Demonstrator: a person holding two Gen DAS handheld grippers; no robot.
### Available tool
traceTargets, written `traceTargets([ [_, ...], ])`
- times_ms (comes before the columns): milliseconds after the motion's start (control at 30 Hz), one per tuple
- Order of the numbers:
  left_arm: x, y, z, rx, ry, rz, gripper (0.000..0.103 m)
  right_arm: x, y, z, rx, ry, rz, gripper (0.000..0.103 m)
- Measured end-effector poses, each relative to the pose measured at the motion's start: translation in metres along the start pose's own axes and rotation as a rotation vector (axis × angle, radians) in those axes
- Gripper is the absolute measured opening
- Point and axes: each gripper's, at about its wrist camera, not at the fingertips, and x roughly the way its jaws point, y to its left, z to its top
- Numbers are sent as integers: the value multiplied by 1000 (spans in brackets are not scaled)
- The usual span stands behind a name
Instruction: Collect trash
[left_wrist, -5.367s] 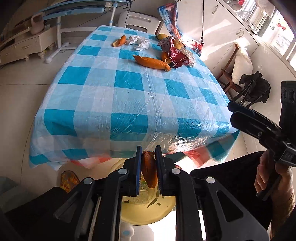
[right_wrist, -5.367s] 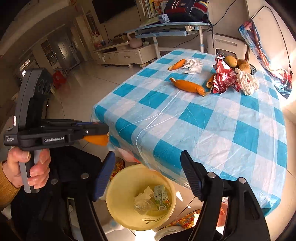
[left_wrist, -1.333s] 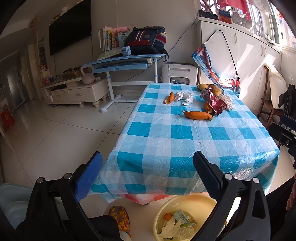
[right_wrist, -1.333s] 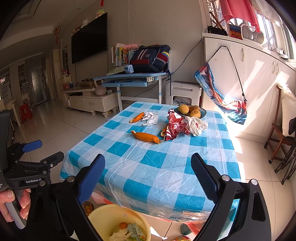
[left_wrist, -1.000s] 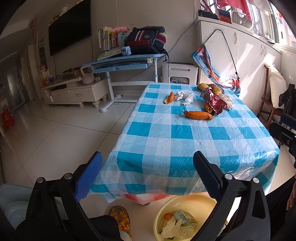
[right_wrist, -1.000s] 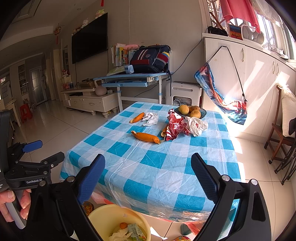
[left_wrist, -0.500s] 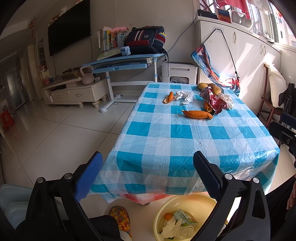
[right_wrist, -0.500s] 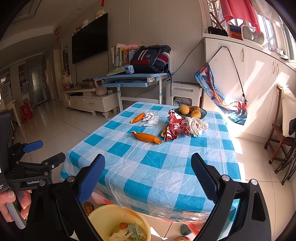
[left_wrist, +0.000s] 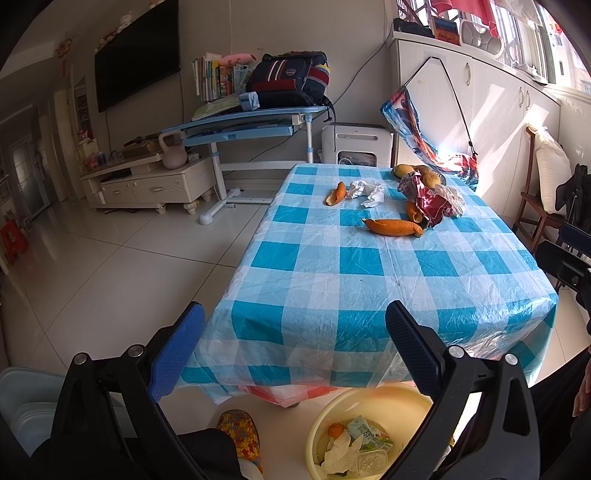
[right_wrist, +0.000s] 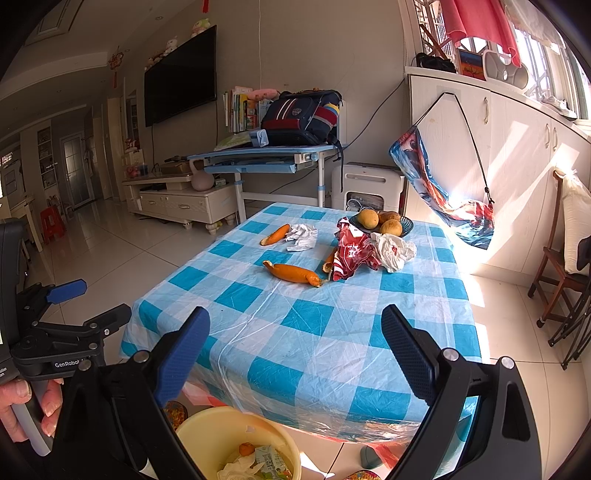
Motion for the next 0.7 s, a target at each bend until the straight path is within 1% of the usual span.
traceTargets([
  [600, 0, -1, 0, 0, 2, -4, 95, 0, 0, 0, 0, -2, 1, 90],
  [700, 2, -1, -1, -12, 15, -34, 95, 0, 2, 1, 5, 1, 8, 90],
])
